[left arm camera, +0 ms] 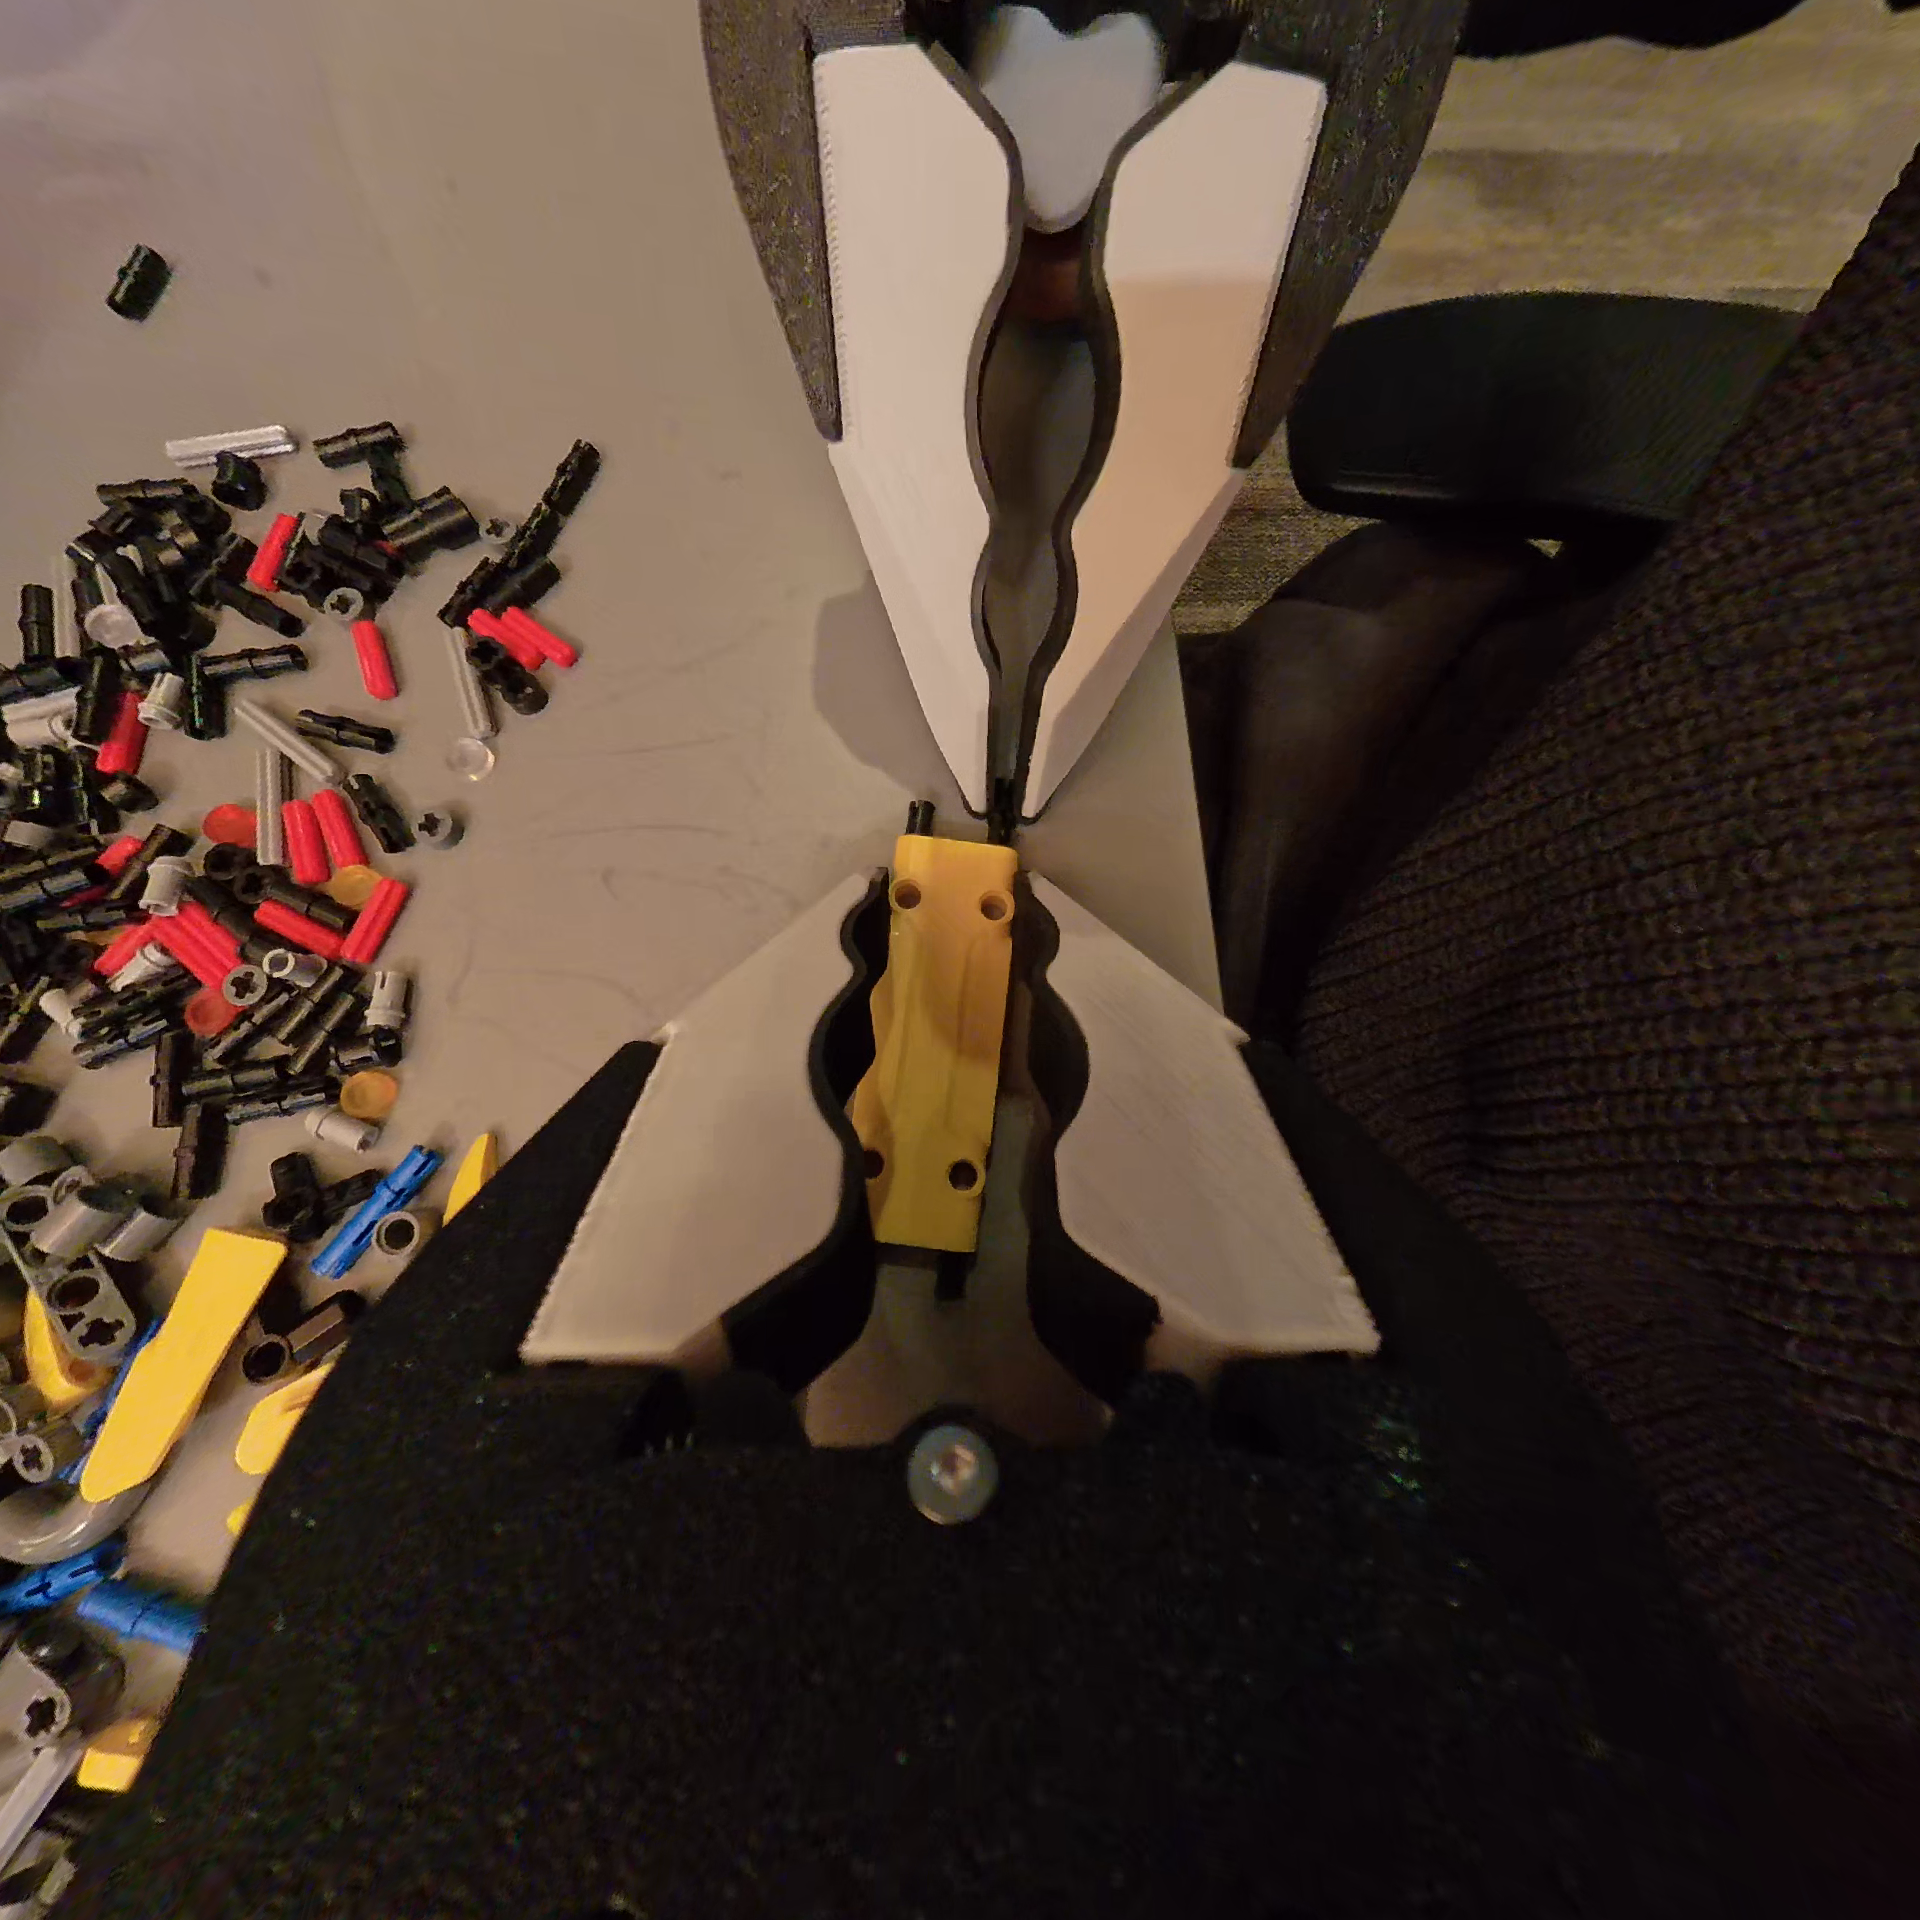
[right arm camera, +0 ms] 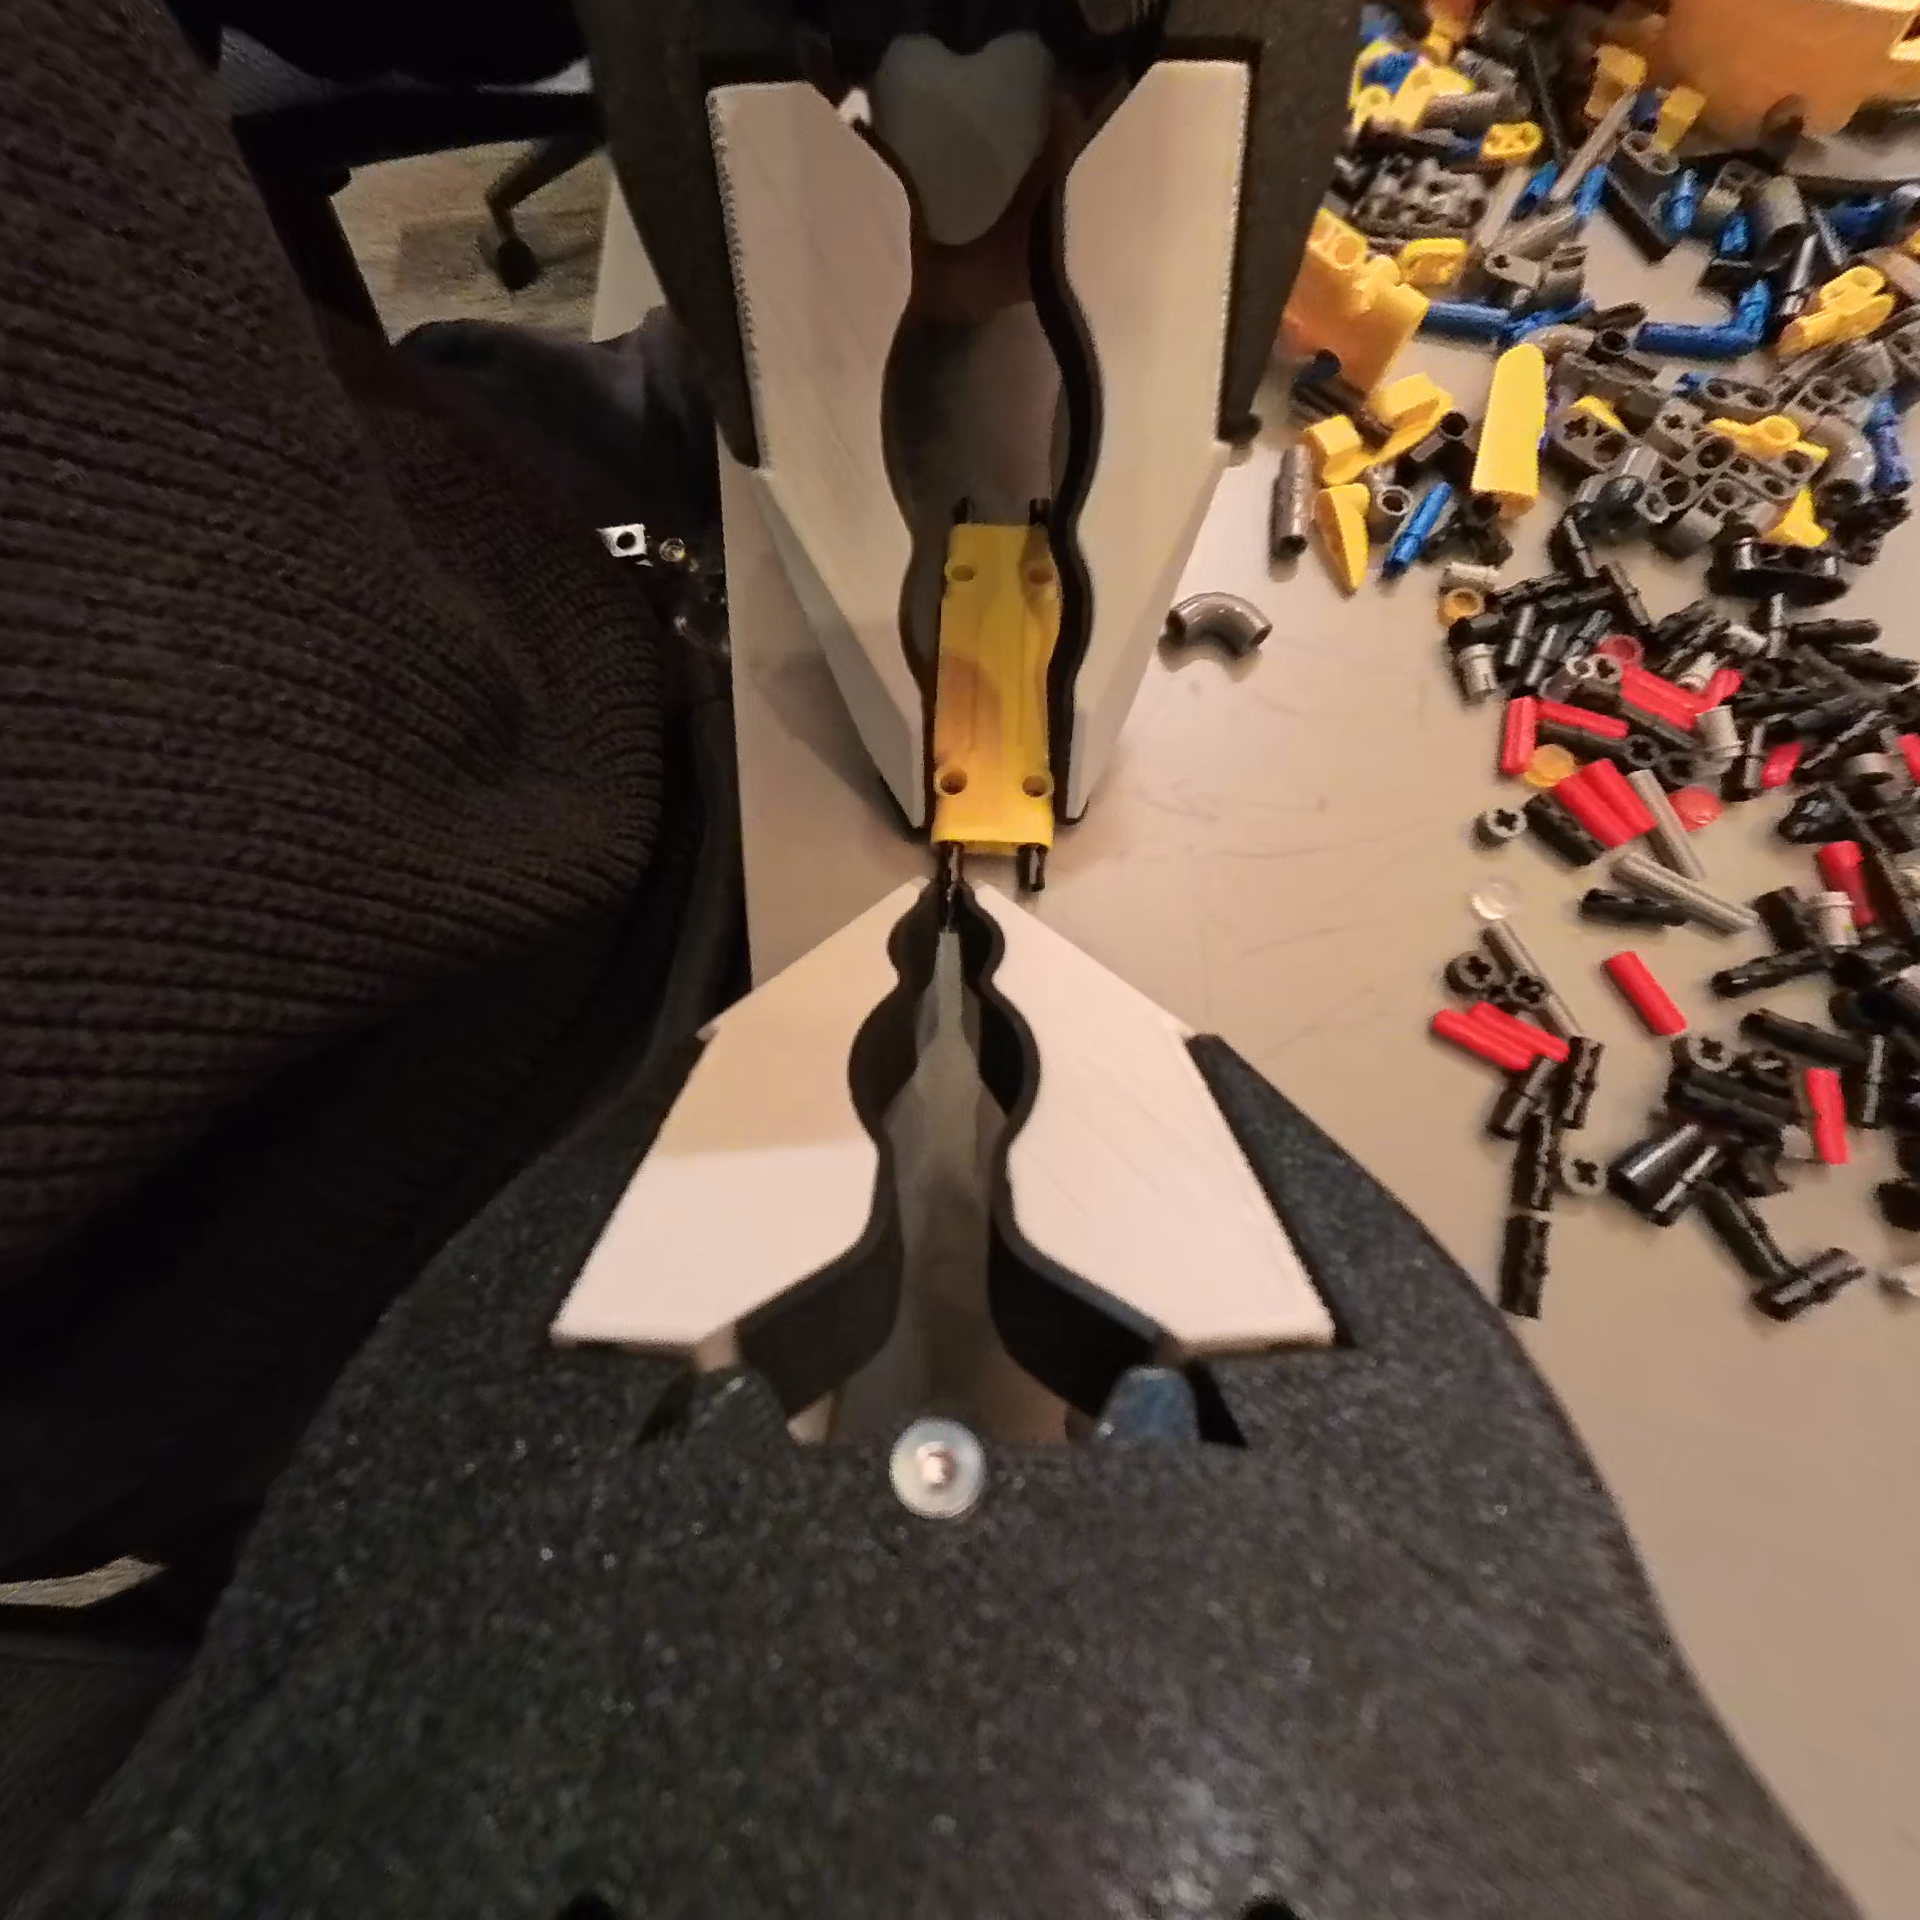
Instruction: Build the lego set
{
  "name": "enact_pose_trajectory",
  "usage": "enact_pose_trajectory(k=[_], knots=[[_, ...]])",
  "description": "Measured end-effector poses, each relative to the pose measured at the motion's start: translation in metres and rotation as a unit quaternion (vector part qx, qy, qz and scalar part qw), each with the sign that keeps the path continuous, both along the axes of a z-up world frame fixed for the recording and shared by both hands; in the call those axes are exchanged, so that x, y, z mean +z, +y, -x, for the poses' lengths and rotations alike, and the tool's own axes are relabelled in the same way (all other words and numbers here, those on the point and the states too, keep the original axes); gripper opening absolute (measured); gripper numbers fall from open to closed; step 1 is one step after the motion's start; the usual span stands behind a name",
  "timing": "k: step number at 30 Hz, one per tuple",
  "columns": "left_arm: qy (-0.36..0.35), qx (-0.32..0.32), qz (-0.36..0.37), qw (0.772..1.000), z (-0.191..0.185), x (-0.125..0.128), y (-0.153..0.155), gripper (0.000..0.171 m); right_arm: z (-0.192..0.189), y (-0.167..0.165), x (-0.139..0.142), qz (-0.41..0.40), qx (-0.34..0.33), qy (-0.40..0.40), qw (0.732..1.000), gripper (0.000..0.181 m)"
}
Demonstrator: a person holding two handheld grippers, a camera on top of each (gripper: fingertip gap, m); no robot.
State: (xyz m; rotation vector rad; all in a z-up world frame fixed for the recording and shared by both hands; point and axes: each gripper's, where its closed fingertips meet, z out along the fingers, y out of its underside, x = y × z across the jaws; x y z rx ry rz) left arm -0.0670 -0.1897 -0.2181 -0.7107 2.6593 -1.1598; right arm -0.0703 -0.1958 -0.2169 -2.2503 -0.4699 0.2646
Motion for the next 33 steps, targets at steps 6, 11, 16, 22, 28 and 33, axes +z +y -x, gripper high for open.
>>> enact_pose_trajectory(k=[6, 11, 16, 22, 28, 33], knots=[[0.006, 0.001, 0.003, 1.0, -0.0001, 0.0002, 0.0001, 0.023, 0.0006, 0.001, 0.0009, 0.012, 0.002, 0.031, 0.999, 0.001], [0.008, -0.002, 0.004, 1.0, 0.0, 0.0002, 0.0002, 0.022, 0.0007, 0.0016, 0.0005, -0.017, 0.024, -0.034, 0.999, 0.001], [0.015, -0.004, 0.008, 1.0, 0.0, 0.0003, 0.0004, 0.022, 0.001, 0.002, -0.0001, -0.052, 0.066, -0.123, 0.989, 0.003], [0.014, -0.001, 0.007, 1.0, -0.0007, 0.0004, 0.0001, 0.022, 0.0011, 0.0028, 0.0005, -0.031, 0.048, -0.053, 0.997, 0.001], [0.016, 0.004, 0.009, 1.0, -0.001, 0.0002, 0.0001, 0.022, 0.0015, 0.0027, 0.0009, 0.013, 0.027, 0.035, 0.999, 0.001], [0.028, 0.002, 0.016, 0.999, -0.0009, 0.0003, -0.0007, 0.022, 0.0075, 0.0048, 0.0024, -0.003, 0.064, 0.008, 0.998, 0.0]])
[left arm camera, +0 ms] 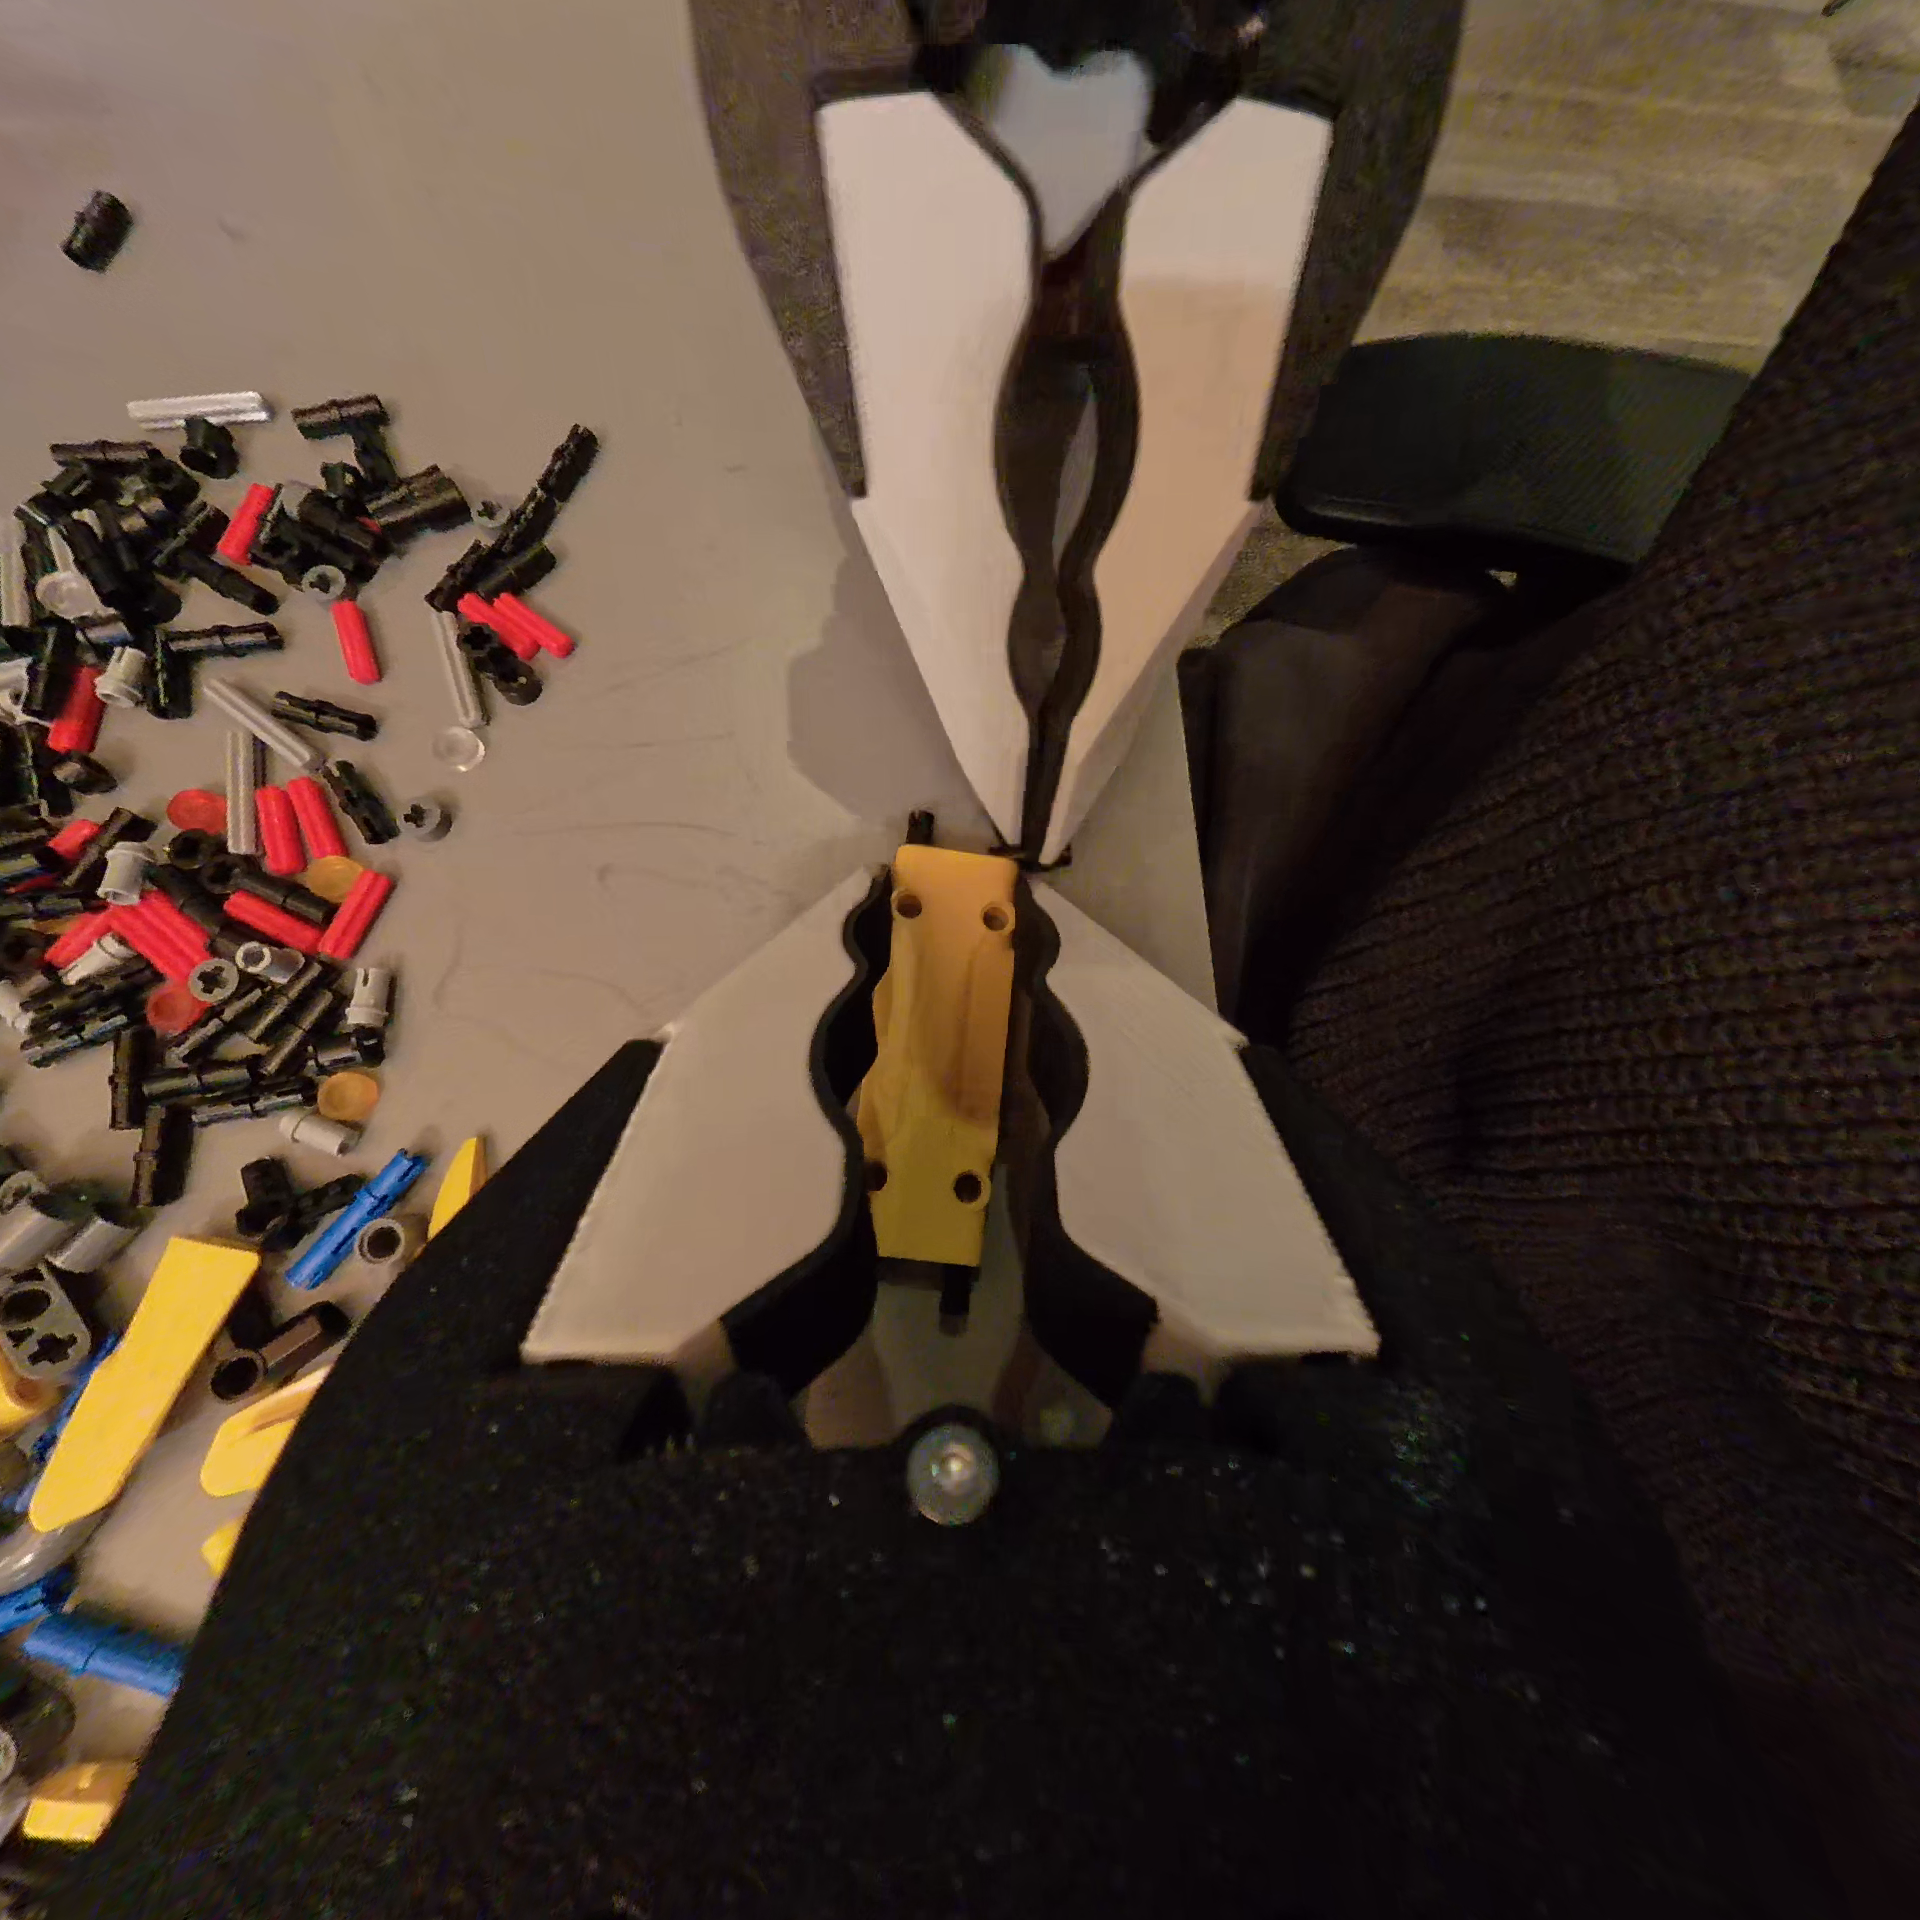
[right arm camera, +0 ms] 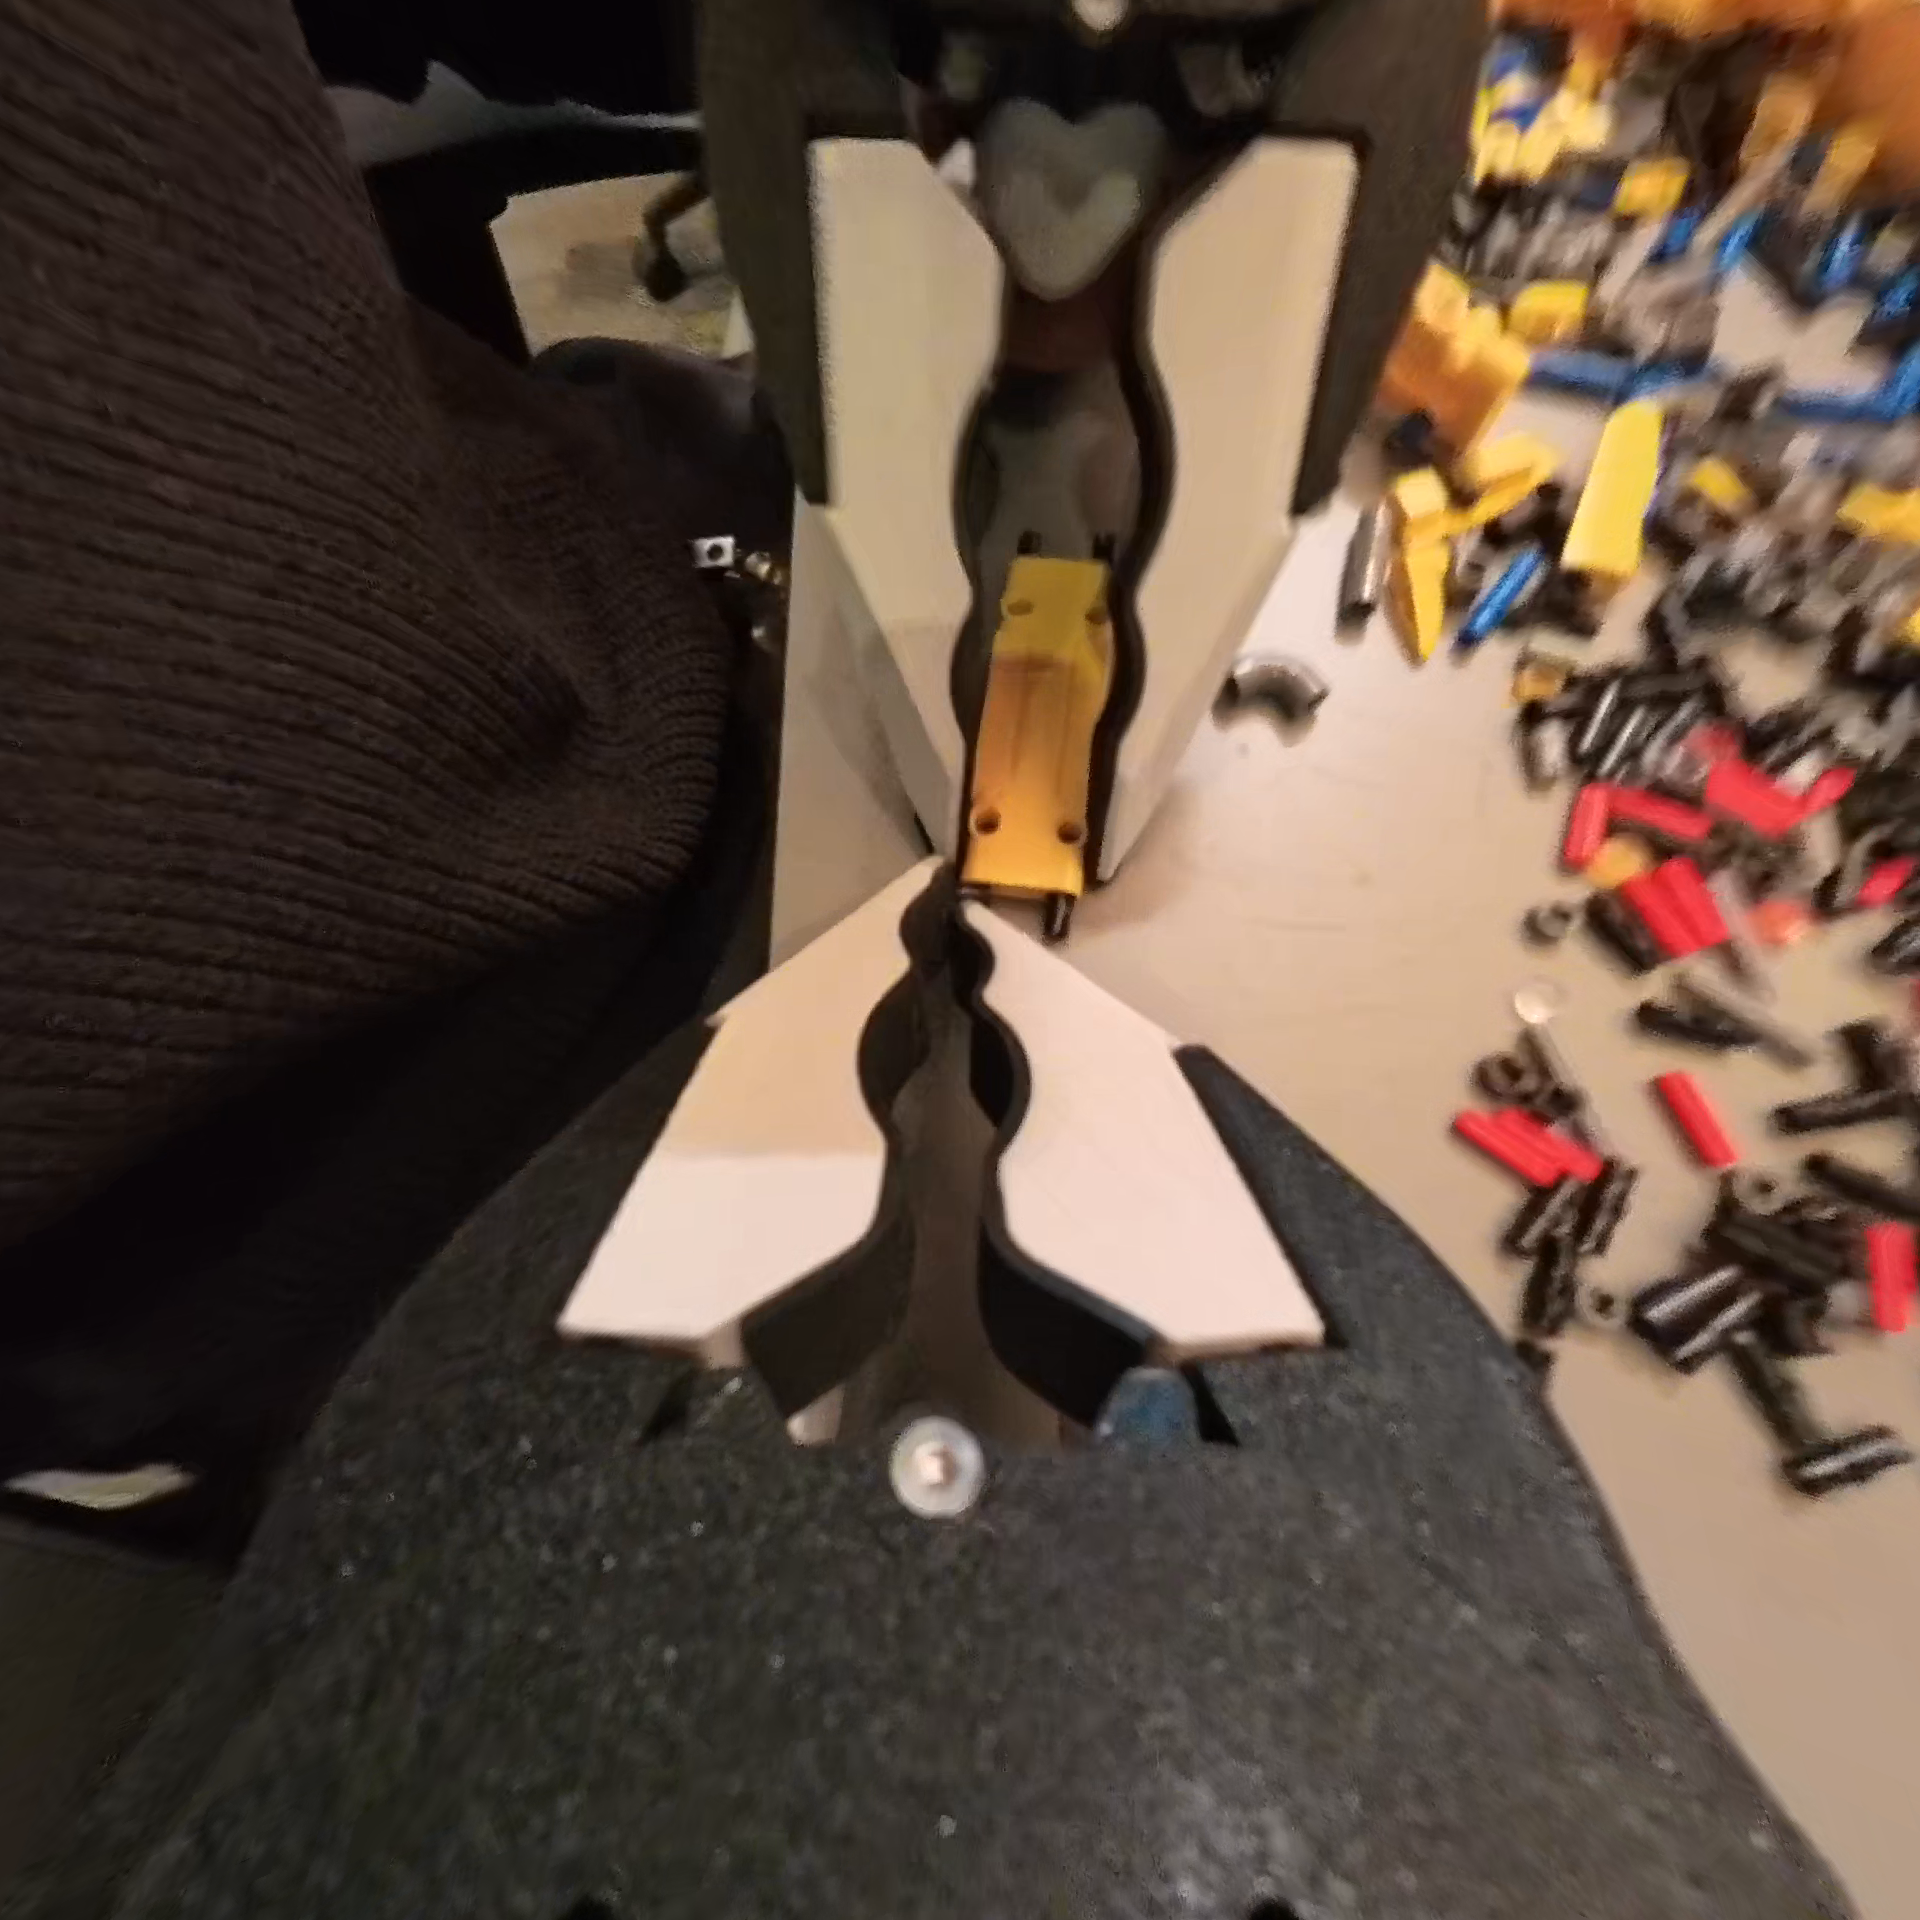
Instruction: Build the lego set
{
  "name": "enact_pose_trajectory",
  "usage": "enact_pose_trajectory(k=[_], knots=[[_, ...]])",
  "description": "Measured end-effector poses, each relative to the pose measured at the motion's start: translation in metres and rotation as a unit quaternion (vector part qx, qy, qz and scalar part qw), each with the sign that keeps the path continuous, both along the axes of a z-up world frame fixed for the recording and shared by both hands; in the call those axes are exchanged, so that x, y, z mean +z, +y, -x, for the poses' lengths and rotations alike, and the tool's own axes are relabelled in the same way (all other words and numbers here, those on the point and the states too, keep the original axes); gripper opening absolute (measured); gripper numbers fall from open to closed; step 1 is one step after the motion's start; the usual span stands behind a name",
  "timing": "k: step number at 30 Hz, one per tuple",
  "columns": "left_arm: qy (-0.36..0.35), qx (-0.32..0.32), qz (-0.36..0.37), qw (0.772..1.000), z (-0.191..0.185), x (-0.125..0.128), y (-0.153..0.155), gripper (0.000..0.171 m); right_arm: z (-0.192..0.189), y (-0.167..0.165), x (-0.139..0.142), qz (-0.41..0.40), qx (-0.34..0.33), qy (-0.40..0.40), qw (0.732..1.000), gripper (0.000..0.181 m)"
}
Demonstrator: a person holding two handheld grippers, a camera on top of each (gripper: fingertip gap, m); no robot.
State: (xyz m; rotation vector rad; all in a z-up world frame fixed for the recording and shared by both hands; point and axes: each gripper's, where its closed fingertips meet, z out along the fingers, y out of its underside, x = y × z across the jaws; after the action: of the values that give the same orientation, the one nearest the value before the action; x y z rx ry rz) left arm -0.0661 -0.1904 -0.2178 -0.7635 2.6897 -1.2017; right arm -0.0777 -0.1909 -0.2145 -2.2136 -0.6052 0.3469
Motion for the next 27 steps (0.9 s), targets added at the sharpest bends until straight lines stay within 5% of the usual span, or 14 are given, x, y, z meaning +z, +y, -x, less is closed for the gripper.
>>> enact_pose_trajectory(k=[6, 20, 27], knots=[[-0.006, 0.0, -0.004, 1.0, 0.0, 0.0, 0.0, 0.022, -0.001, -0.002, -0.001, -0.016, 0.0, -0.033, 0.999, 0.0], [0.01, 0.0, 0.009, 1.0, 0.0, 0.001, 0.0, 0.023, -0.018, -0.014, -0.001, -0.015, -0.13, -0.038, 0.991, 0.017], [0.005, 0.0, 0.006, 1.0, 0.0, 0.001, 0.0, 0.023, -0.024, -0.006, -0.003, -0.021, -0.096, -0.066, 0.993, 0.022]])
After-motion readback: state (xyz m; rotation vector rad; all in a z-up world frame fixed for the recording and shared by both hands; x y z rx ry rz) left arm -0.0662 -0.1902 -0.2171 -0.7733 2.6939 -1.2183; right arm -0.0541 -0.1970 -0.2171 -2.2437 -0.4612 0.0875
